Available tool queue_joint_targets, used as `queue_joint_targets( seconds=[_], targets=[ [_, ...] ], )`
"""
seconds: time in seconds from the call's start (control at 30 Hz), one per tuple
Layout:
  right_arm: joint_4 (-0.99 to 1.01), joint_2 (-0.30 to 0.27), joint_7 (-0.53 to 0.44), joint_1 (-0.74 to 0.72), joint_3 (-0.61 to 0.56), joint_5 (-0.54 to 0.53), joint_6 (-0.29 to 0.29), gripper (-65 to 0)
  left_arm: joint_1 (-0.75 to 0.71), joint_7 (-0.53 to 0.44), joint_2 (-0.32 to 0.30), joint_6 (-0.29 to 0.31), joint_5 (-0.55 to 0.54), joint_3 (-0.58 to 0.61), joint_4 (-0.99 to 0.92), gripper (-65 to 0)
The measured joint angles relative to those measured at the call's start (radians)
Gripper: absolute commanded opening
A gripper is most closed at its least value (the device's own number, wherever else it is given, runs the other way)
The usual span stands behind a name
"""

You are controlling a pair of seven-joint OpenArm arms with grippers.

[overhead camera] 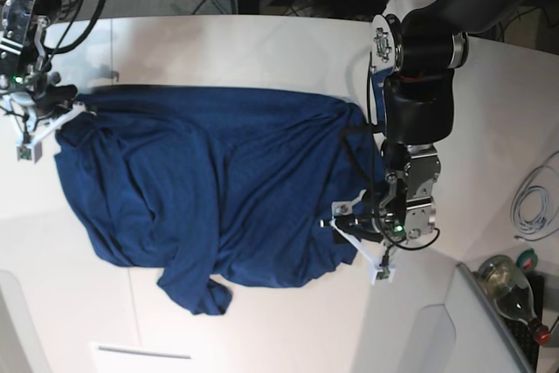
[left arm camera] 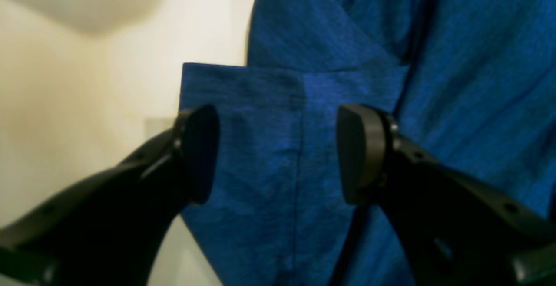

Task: Layout the t-shirt on the table in an organized manner, then fold the t-shirt properly
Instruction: 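Release with the left gripper and grasp the shirt side edge near the hem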

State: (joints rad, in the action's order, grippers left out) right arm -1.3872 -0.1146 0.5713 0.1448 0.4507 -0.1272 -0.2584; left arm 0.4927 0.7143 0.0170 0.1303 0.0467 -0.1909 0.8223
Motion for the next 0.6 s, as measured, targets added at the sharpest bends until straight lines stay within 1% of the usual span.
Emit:
queue_joint_targets(
  seconds=[0.1, 0.17, 0.23, 0.3, 0.43, 0.47, 0.6],
  targets=[
    [0.000, 0.000, 0.000, 0.000, 0.000, 0.000, 0.000, -65.0, 0.001, -0.002, -0.001, 0.000, 0.001, 0.000, -0.011, -26.2],
    [0.000, 0.000, 0.000, 0.000, 0.000, 0.000, 0.000, -65.0, 0.006, -0.006, -0.003, 0.000, 0.000, 0.000, -0.057, -26.2],
    [0.001, 0.000, -0.001, 0.000, 0.000, 0.000, 0.000, -65.0, 0.006, -0.041, -0.003, 0.000, 0.000, -0.003, -0.107, -26.2],
    [0.001, 0.000, 0.000, 0.000, 0.000, 0.000, 0.000, -65.0, 0.011, -0.107, -0.003, 0.000, 0.001, -0.002, -0.151, -26.2],
    [0.001, 0.000, -0.001, 0.000, 0.000, 0.000, 0.000, -65.0, 0.023, -0.110, -0.003, 0.000, 0.001, -0.002, -0.170, -26.7],
    [0.001, 0.000, 0.000, 0.000, 0.000, 0.000, 0.000, -65.0, 0.022, -0.116, -0.003, 0.000, 0.000, -0.002, -0.170, -28.0],
    [0.001, 0.000, 0.000, 0.000, 0.000, 0.000, 0.000, -65.0, 0.018, -0.093, -0.003, 0.000, 0.001, -0.002, -0.143, -40.5]
  ],
)
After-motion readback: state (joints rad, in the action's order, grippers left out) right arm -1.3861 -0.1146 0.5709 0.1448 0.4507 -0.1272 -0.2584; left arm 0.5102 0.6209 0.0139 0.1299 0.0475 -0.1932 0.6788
